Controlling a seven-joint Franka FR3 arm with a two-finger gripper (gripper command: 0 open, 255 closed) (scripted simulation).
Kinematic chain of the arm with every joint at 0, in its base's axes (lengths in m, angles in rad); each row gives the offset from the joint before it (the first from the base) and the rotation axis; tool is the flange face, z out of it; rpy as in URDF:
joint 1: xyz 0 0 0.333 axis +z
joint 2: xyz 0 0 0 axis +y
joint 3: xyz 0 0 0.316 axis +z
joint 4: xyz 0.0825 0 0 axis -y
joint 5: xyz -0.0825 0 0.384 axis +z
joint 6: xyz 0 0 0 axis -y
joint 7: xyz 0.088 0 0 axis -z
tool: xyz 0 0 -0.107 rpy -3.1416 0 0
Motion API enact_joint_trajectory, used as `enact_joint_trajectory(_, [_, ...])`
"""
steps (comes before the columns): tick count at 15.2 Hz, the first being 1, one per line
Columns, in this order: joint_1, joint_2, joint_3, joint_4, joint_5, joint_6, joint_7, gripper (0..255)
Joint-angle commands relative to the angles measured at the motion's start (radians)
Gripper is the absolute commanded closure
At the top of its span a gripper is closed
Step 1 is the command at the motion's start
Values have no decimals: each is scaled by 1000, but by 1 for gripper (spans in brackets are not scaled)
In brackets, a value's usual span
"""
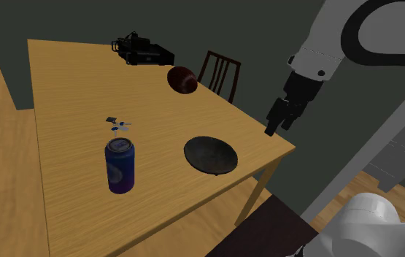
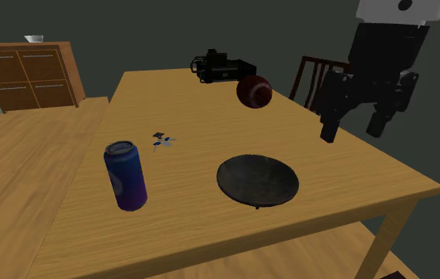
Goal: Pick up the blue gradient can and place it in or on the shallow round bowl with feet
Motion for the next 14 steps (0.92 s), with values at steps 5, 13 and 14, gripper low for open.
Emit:
enact_joint_trajectory(5, [23, 85, 83, 39, 45, 54, 72, 0])
enact_joint_trajectory(13, [49, 295, 245, 170, 87, 152, 219, 0])
enact_joint_trajectory(14, [51, 324, 265, 192, 87, 162, 238, 0])
